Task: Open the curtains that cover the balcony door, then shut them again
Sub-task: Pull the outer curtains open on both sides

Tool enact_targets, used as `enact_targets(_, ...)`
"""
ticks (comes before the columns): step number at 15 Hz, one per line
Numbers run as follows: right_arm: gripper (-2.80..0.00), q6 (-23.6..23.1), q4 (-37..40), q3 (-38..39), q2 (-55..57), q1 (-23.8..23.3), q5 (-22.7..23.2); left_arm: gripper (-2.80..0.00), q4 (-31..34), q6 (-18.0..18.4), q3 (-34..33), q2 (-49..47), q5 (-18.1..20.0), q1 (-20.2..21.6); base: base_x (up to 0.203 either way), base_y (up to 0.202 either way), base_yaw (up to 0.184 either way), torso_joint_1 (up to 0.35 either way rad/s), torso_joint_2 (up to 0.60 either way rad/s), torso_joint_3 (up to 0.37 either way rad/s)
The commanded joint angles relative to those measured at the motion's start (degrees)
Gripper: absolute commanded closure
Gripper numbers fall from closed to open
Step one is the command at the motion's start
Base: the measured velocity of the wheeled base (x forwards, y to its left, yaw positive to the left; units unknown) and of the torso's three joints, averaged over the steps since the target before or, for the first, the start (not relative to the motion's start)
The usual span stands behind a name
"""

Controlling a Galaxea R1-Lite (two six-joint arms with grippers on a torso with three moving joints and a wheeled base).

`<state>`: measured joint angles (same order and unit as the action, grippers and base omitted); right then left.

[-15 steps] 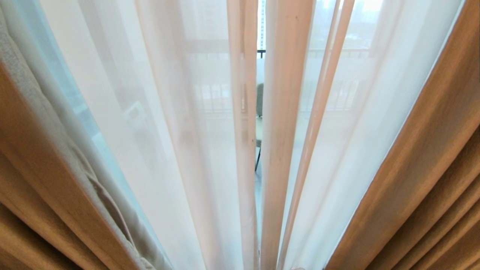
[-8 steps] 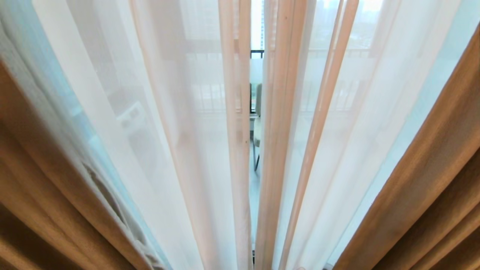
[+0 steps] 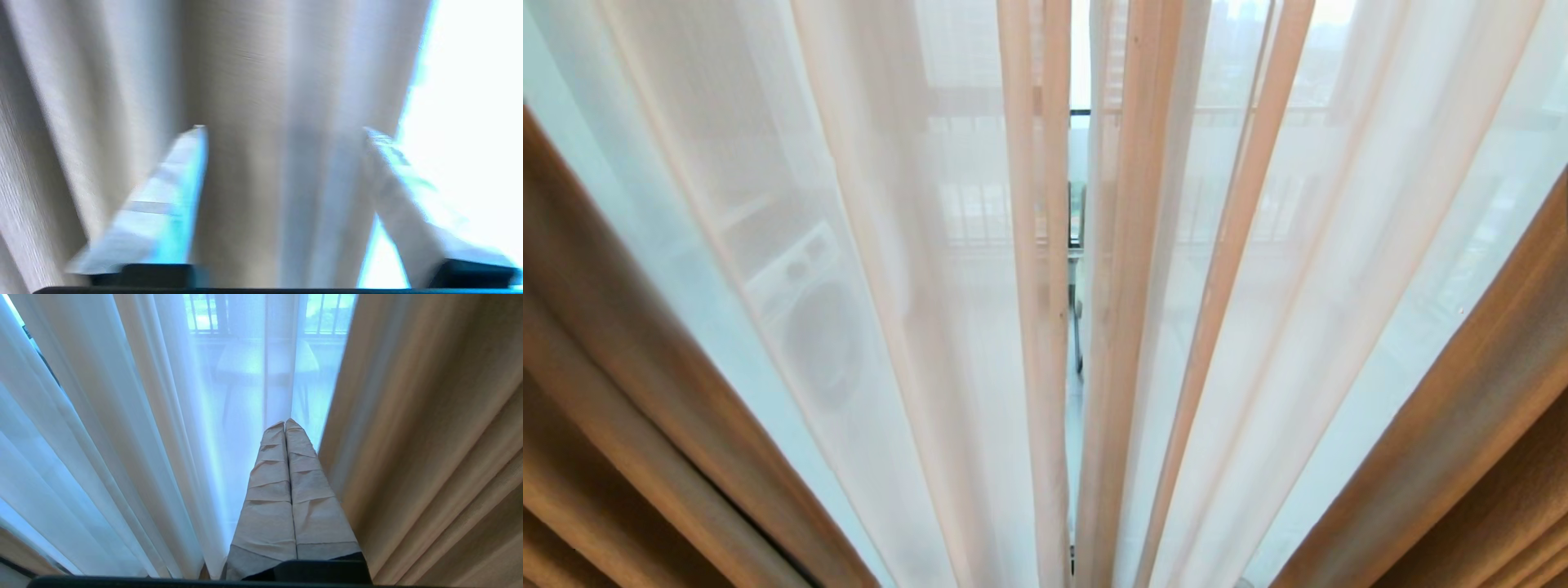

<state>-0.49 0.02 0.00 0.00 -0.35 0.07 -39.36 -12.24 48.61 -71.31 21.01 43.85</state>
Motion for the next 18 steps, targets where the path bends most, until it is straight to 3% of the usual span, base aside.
enact_targets(1, 0.0, 0.0, 0.0, 0.0, 0.1, 0.0, 0.0, 0.0, 0.1, -0.1, -2.7, 4.9, 0.5, -0.1, 0.0, 0.0, 0.0, 0.0, 0.0, 0.0)
enact_targets(5, 0.0, 0.0, 0.0, 0.0, 0.1, 0.0, 0.0, 0.0, 0.2, 0.3, -7.0, 7.7, 0.6, -0.9, 0.0, 0.0, 0.0, 0.0, 0.0, 0.0)
enact_targets(10, 0.0, 0.0, 0.0, 0.0, 0.1, 0.0, 0.0, 0.0, 0.3, 1.9, -13.3, 9.1, 0.5, -8.5, 0.0, 0.0, 0.0, 0.0, 0.0, 0.0)
enact_targets(13, 0.0, 0.0, 0.0, 0.0, 0.1, 0.0, 0.0, 0.0, 0.4, 3.0, -18.4, 10.4, 0.6, -10.8, 0.0, 0.0, 0.0, 0.0, 0.0, 0.0)
enact_targets(15, 0.0, 0.0, 0.0, 0.0, 0.1, 0.0, 0.0, 0.0, 1.3, 3.1, -21.8, 12.5, 0.4, -14.7, 0.0, 0.0, 0.0, 0.0, 0.0, 0.0)
enact_targets(18, 0.0, 0.0, 0.0, 0.0, 0.1, 0.1, 0.0, 0.0, 5.4, 3.7, -24.3, 15.2, -0.2, -24.4, 0.0, 0.0, 0.0, 0.0, 0.0, 0.0)
